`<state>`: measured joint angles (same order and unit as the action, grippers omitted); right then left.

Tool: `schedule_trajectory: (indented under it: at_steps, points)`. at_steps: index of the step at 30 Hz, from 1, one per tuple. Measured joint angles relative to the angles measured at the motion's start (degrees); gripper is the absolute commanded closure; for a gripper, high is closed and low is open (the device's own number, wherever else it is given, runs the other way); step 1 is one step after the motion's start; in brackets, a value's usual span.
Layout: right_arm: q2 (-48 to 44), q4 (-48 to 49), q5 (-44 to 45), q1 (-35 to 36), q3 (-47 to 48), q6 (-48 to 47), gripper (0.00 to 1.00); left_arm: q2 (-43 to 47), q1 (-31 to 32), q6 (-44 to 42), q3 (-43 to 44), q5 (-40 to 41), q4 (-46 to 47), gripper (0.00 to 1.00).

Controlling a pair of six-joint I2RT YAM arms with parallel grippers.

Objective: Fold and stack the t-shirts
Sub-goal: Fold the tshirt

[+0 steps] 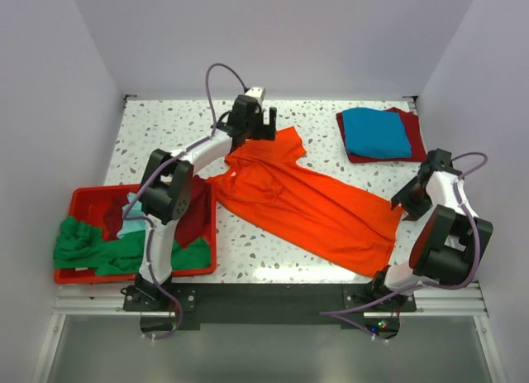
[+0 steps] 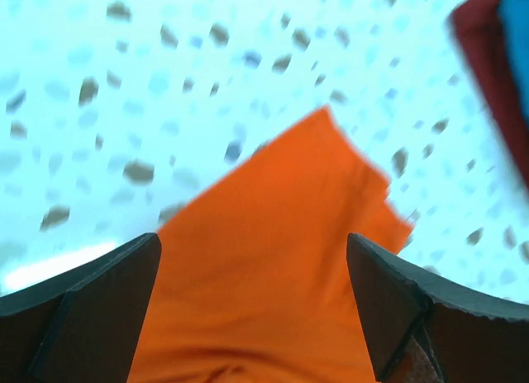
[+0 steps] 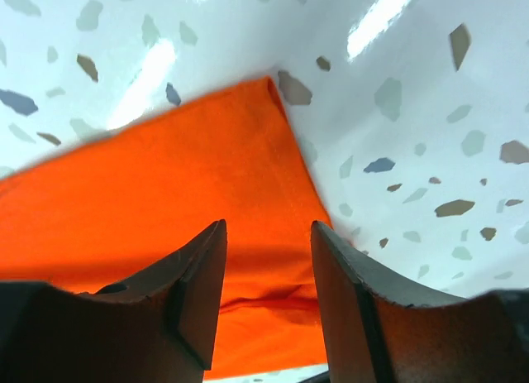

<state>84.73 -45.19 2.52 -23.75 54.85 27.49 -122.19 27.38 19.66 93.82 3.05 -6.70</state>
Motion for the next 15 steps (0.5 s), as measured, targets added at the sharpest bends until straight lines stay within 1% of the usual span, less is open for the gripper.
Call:
schedule_trajectory:
  at_steps: [5, 8, 11, 15]
  points:
    - [0.4, 4.0, 3.1, 0.0, -0.1, -0.1, 0.56, -4.6, 0.0, 1.0, 9.3, -3.1, 6.3, 0.03]
    - [1.2, 6.3, 4.3, 0.0, -0.2, -0.2, 0.57, -8.1, 0.0, 1.4, 12.1, -4.3, 9.2, 0.04]
    - [2.0, 8.5, 4.7, 0.0, -0.5, -0.4, 0.58, -11.5, 0.0, 1.9, 13.0, -4.9, 10.4, 0.04]
    - [3.8, 10.8, 4.4, 0.0, -0.5, -0.5, 0.6, -13.9, 0.0, 2.2, 13.0, -4.9, 10.5, 0.04]
